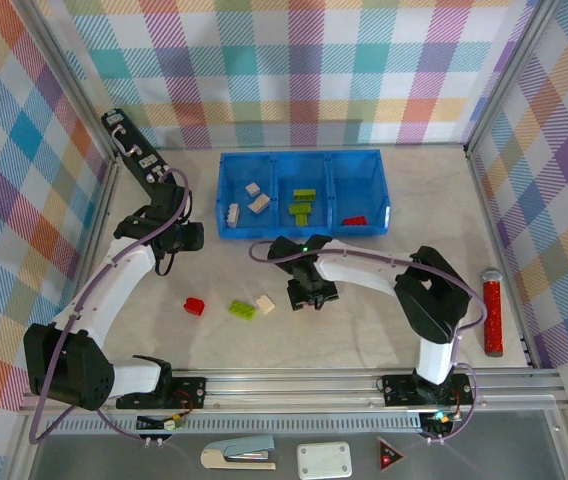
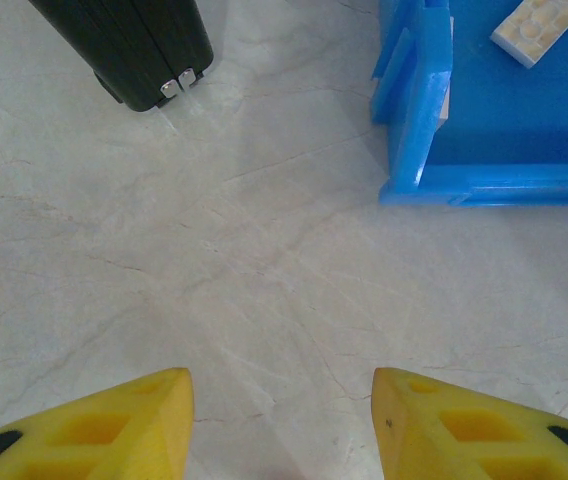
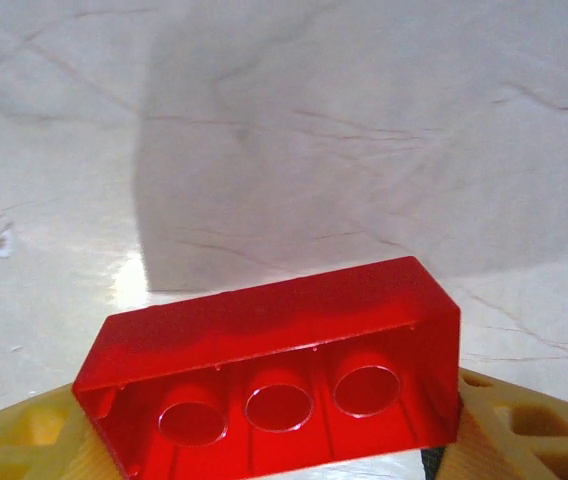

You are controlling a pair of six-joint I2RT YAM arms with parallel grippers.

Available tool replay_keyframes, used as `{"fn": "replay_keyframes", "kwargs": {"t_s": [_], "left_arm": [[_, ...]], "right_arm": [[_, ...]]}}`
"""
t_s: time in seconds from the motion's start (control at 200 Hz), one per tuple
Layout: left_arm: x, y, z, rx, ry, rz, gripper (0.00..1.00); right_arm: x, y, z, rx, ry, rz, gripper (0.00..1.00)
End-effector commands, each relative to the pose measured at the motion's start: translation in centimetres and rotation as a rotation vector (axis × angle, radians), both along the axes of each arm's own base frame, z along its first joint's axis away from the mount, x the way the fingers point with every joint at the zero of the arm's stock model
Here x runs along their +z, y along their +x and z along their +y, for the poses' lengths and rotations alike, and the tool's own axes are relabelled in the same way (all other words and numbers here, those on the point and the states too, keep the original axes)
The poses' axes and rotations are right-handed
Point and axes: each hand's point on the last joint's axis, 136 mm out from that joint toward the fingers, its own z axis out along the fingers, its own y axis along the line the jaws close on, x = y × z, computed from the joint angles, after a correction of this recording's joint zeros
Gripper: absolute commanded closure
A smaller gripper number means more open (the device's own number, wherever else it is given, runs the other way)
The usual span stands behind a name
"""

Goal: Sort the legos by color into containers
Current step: Pick up the lego from the bottom-center of the table.

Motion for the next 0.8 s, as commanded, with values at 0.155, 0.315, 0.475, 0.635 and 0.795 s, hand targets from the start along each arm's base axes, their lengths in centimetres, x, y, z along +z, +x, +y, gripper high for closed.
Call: {"fn": "replay_keyframes", "kwargs": {"t_s": [0.155, 0.315, 0.475, 0.635, 0.795], "left_arm": [[0.2, 0.2, 0.5, 0.011, 0.009, -0.008, 0.5], [0.2, 0.2, 0.5, 0.012, 0.011, -0.006, 0.5], [0.1, 0.2, 0.6, 0.012, 0.012, -0.004, 0.5], [0.0, 0.3, 0.5, 0.01, 0.011, -0.001, 0.5], [0.0, 0.3, 0.5, 0.011, 0.013, 0.002, 0.5]], "right_arm": [[1.8, 2.3, -3.8, -0.057, 0.037, -0.035, 0.37], [2.6, 3.9, -5.9, -0.096, 0.053, -0.051, 0.37], [3.6, 5.6, -7.7, -0.131, 0.068, -0.076, 0.37], [4.7, 7.7, -9.2, -0.16, 0.095, -0.102, 0.37], [5.7, 10.0, -10.4, -0.184, 0.116, -0.125, 0.37]]}}
